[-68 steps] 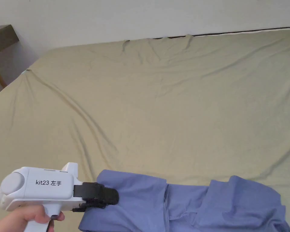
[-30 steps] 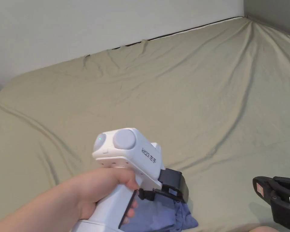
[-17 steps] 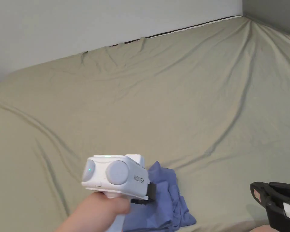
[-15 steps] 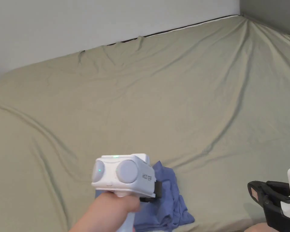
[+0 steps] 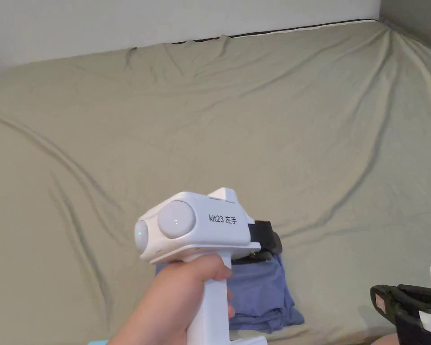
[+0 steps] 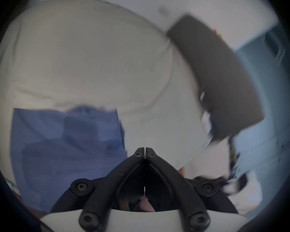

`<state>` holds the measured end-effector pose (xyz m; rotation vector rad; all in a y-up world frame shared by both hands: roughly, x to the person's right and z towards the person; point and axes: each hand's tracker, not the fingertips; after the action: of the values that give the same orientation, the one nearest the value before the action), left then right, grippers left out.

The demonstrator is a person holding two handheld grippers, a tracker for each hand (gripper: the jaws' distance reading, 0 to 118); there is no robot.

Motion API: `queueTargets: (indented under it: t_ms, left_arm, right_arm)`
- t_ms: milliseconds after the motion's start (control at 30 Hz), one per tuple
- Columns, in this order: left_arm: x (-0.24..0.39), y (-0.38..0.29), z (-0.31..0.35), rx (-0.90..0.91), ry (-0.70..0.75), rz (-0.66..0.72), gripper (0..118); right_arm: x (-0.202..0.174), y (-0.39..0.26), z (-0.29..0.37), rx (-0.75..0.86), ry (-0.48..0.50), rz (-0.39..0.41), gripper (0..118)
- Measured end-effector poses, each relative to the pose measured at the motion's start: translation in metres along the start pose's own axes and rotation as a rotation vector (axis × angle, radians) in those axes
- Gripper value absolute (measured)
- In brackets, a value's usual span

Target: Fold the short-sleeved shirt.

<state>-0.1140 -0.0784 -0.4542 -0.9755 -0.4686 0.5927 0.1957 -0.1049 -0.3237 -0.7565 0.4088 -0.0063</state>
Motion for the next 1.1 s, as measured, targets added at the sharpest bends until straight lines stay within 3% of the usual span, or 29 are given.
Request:
queueTargets:
  t_ms: [100, 167, 267, 400, 467, 533, 600, 633, 700, 733, 767, 833, 867, 900, 1033, 1067, 1100]
  left_arm:
    - [-0.013, 0.022, 0.067, 0.123, -0.003, -0.119, 0]
    - [-0.036, 0.027, 0.105, 0.138, -0.010, -0.125, 0]
    - [-0.085, 0.022, 0.140, 0.138, -0.005, -0.114, 0]
    - [-0.159, 0.005, 0.151, 0.125, 0.040, 0.022, 0]
    - [-0.189, -0.003, 0.145, 0.108, 0.120, 0.119, 0]
    - [-0.210, -0.008, 0.139, 0.065, 0.066, 0.128, 0]
    - [-0.224, -0.009, 0.132, 0.048, -0.038, 0.186, 0]
    - [-0.228, -0.009, 0.130, 0.039, -0.073, 0.198, 0]
    - [-0.239, -0.006, 0.120, 0.000, -0.192, 0.222, 0]
    - [-0.244, -0.005, 0.115, -0.020, -0.255, 0.257, 0]
    - [-0.248, -0.004, 0.108, -0.055, -0.285, 0.280, 12]
    - [-0.257, -0.004, 0.090, -0.130, -0.321, 0.299, 55]
    - [-0.259, -0.003, 0.082, -0.155, -0.322, 0.294, 85]
    - [-0.261, -0.003, 0.072, -0.158, -0.327, 0.298, 98]
    - [-0.266, -0.004, 0.029, -0.205, -0.470, 0.378, 100]
    - [-0.262, -0.003, 0.019, -0.198, -0.539, 0.383, 92]
    - [-0.255, -0.003, 0.008, -0.211, -0.529, 0.358, 74]
  right_arm:
    - [-0.011, 0.008, -0.017, -0.048, 0.031, -0.038, 0]
    - [-0.025, 0.022, -0.034, -0.110, 0.095, -0.019, 0]
    - [-0.050, 0.057, -0.063, -0.084, 0.223, -0.003, 0]
    - [-0.056, 0.095, -0.133, -0.134, 0.570, -0.186, 0]
    - [-0.044, 0.094, -0.177, -0.247, 0.690, -0.314, 0]
    - [-0.028, 0.081, -0.211, -0.326, 0.693, -0.403, 0]
    - [-0.013, 0.064, -0.231, -0.351, 0.580, -0.338, 0]
    - [-0.007, 0.053, -0.236, -0.396, 0.519, -0.358, 0]
    - [0.020, 0.032, -0.238, -0.345, 0.752, -0.643, 0]
    - [0.024, 0.030, -0.234, -0.349, 0.687, -0.596, 0]
    - [0.021, 0.028, -0.228, -0.343, 0.675, -0.556, 0]
    - [0.021, 0.028, -0.224, -0.344, 0.692, -0.557, 0]
    - [0.021, 0.028, -0.225, -0.354, 0.700, -0.585, 0]
    - [0.016, 0.030, -0.225, -0.353, 0.696, -0.573, 0]
    - [0.017, 0.030, -0.228, -0.360, 0.717, -0.581, 0]
    - [0.017, 0.029, -0.228, -0.357, 0.724, -0.589, 0]
    - [0.017, 0.028, -0.228, -0.352, 0.729, -0.597, 0]
